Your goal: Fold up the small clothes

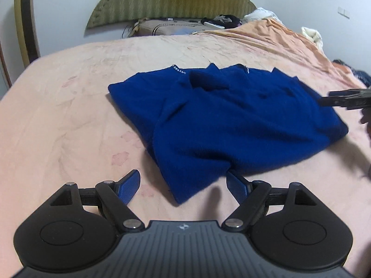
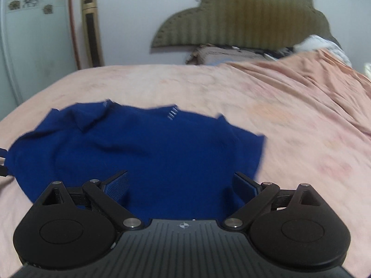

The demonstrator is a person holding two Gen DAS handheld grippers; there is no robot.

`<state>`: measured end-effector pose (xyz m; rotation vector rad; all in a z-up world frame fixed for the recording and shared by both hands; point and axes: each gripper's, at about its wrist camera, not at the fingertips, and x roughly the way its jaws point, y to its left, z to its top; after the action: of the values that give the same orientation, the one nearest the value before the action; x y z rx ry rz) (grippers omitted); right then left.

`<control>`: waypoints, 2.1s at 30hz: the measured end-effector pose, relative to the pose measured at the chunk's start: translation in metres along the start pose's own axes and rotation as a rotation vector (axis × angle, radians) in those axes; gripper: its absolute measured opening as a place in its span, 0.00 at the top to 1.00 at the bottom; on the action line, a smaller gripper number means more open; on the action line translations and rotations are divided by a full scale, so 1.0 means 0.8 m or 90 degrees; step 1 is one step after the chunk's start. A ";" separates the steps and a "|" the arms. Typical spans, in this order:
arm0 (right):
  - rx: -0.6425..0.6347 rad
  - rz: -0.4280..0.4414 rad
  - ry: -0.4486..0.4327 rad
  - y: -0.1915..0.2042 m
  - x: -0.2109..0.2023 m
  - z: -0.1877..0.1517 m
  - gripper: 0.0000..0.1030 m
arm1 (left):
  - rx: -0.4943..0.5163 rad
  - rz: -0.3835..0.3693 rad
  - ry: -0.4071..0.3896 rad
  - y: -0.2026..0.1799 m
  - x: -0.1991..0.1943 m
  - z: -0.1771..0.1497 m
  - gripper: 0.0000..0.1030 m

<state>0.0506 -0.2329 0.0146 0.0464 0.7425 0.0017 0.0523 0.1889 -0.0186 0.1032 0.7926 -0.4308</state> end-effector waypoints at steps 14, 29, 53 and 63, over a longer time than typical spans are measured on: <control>0.097 0.018 0.046 -0.026 -0.018 -0.046 0.90 | 0.021 0.071 -0.010 -0.010 -0.012 0.008 0.95; 0.101 -0.020 -0.018 -0.047 -0.042 -0.021 0.55 | 0.038 0.091 -0.050 0.003 -0.042 0.050 0.95; 0.109 -0.006 0.001 -0.034 0.121 0.045 0.30 | -0.064 0.257 -0.050 0.032 0.147 0.183 0.34; 0.024 -0.035 -0.014 -0.010 0.094 0.034 0.15 | -0.028 0.173 -0.025 0.007 0.090 0.118 0.29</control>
<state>0.1240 -0.2406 -0.0165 0.0619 0.7211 -0.0644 0.1625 0.1464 -0.0040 0.1581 0.7366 -0.1581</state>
